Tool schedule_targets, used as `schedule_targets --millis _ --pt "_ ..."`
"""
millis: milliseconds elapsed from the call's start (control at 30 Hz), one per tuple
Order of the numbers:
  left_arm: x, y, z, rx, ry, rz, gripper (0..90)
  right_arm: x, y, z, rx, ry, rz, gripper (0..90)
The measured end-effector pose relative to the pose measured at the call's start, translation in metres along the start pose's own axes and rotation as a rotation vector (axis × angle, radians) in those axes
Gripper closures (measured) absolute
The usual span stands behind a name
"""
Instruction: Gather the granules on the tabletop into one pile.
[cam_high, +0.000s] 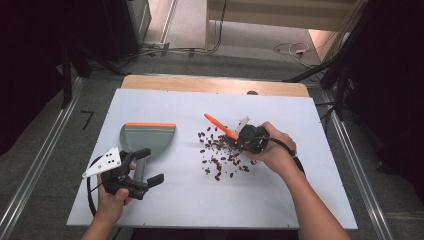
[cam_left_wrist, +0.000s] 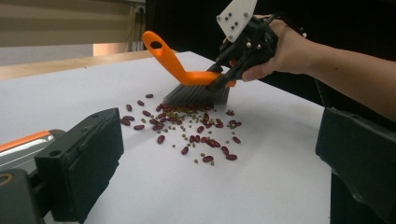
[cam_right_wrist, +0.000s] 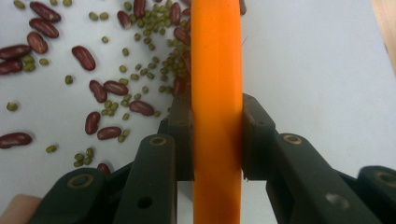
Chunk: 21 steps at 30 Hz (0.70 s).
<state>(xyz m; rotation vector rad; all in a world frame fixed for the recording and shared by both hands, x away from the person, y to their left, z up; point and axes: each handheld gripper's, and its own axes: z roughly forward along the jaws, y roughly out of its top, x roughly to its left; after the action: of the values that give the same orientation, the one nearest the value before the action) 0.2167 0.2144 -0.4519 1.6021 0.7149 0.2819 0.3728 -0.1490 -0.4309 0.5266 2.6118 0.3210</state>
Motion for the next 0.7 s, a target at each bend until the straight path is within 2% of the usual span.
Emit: schedule_targets --millis 100,300,400,467,600,633,700 --pt "0.0 0.0 0.0 0.001 0.0 0.0 1.8 -0.007 0.003 -0.003 -0.023 -0.022 0.013 68.9" --pt "0.001 0.0 -0.001 0.0 -0.001 0.002 1.8 -0.019 0.024 -0.001 -0.052 -0.084 -0.005 68.9" --pt "0.0 0.0 -0.001 0.001 -0.002 0.002 1.8 -0.023 0.034 0.008 -0.059 -0.12 -0.086 68.8" --pt "0.0 0.0 -0.001 -0.001 -0.003 -0.001 1.8 -0.024 0.04 0.017 -0.042 -0.135 -0.107 68.8" --pt "0.001 0.0 -0.003 -0.005 -0.002 0.0 1.8 -0.024 0.044 0.033 -0.009 -0.12 -0.108 68.9" --pt "0.002 0.0 -0.003 -0.005 -0.002 -0.001 1.8 -0.023 0.044 0.035 -0.002 -0.1 -0.11 68.8" --pt "0.002 -0.001 -0.004 -0.005 -0.001 -0.002 1.8 -0.021 0.044 0.035 -0.007 -0.094 -0.115 68.9"
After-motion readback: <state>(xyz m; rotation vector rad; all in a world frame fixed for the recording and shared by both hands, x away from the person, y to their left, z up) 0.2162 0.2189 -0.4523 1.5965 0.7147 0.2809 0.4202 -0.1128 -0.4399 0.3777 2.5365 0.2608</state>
